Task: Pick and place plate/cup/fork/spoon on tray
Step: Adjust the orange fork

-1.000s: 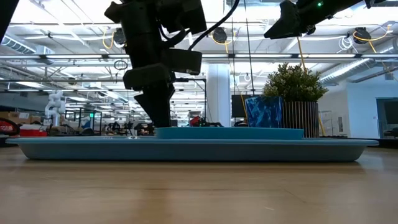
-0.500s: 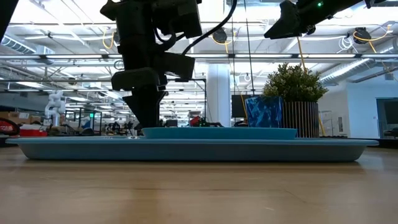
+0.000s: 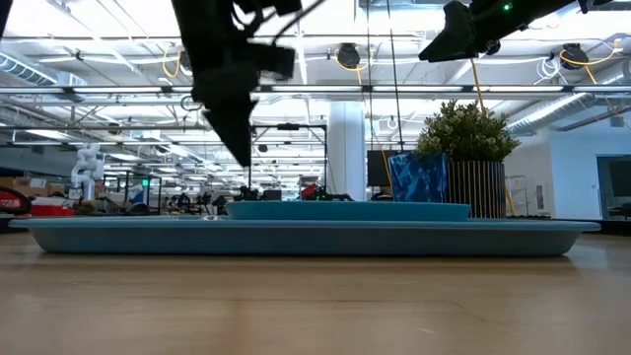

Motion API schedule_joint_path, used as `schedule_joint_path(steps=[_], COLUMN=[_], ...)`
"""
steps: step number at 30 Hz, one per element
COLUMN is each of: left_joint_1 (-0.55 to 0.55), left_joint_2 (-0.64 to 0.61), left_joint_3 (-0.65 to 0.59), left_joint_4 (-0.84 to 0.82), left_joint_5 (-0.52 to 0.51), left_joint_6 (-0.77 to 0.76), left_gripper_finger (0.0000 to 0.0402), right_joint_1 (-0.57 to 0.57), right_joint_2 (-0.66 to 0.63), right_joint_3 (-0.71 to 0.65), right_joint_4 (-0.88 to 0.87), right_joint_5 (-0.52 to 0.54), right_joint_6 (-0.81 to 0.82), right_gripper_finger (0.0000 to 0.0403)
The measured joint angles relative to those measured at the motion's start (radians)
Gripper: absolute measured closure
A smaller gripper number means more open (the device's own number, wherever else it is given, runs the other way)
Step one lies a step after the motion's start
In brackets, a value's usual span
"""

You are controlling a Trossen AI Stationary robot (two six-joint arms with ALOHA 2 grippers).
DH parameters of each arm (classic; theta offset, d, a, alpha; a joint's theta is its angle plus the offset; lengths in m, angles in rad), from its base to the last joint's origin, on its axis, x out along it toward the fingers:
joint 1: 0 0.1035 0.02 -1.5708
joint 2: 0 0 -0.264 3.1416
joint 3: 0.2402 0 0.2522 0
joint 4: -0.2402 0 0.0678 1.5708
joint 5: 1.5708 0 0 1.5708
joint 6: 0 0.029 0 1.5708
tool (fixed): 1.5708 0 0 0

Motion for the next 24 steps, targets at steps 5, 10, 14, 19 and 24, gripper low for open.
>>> schedule_joint_path(steps=[5,10,14,19,24], left_joint_1=[0.037,0.085,0.085,0.053,0.037], left_joint_2=[-0.089,-0.098,-0.098,-0.097,-0.097], left_joint_3=[0.001,-0.028,-0.091,-0.155,-0.166], left_joint_4=[-0.169,-0.348,-0.293,-0.157,-0.144], left_joint_5=[-0.034,-0.031,0.08,0.168,0.176], left_joint_6=[-0.226,-0.413,-0.493,-0.574,-0.689], left_gripper_finger=[0.0273,0.0273,0.0273,0.0273,0.0273], right_joint_1=[0.0,-0.001,-0.001,-0.001,-0.001], right_joint_2=[0.0,0.0,0.0,0.0,0.0], right_joint_3=[0.0,0.0,0.0,0.0,0.0], right_joint_4=[0.0,0.025,0.095,0.151,0.164], right_joint_5=[0.0,0.0,0.0,0.0,0.0], right_joint_6=[0.002,-0.044,-0.091,-0.092,-0.093], right_gripper_finger=[0.0227,0.0227,0.0227,0.0227,0.0227])
